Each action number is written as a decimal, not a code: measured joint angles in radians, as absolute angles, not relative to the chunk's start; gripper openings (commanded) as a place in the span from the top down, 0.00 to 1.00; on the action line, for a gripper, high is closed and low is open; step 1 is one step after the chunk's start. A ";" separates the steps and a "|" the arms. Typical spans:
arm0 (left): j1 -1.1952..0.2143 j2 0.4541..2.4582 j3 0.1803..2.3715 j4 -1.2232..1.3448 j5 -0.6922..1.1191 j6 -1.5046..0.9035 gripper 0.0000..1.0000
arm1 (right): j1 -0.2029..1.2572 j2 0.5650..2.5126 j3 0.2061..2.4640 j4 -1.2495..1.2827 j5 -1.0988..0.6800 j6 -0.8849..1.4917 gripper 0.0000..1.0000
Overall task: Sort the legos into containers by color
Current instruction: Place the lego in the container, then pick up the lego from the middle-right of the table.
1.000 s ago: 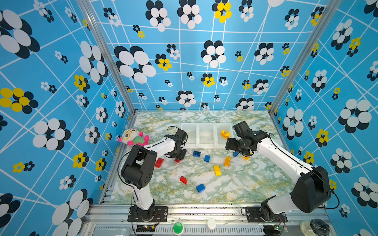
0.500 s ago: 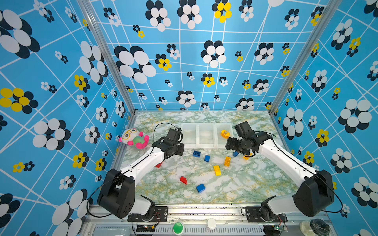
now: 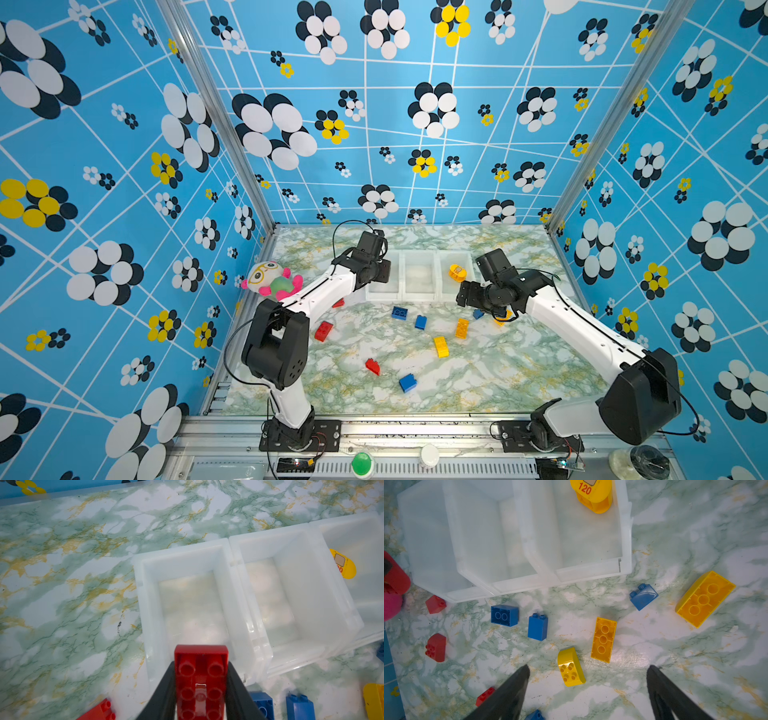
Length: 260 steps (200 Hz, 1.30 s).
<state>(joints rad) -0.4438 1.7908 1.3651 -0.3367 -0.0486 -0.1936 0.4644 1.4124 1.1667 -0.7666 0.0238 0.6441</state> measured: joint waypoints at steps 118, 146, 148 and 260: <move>-0.458 1.914 1.448 -0.369 -0.072 -0.199 0.34 | 0.465 1.411 1.152 -0.766 0.023 0.644 0.09; -0.459 1.890 1.421 -0.362 -0.068 -0.204 0.32 | 0.471 1.411 1.152 -0.766 0.024 0.644 0.09; -0.459 1.886 1.417 -0.362 -0.068 -0.207 0.32 | 0.472 1.411 1.152 -0.766 0.024 0.644 0.09; -0.487 1.520 1.100 -0.305 0.023 -0.336 0.19 | 0.360 1.469 1.092 -0.730 0.075 0.774 0.24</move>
<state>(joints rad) -0.4866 1.5196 1.1000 -0.3050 0.0231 -0.3359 0.3595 1.4693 1.0920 -0.7300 0.0746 0.7738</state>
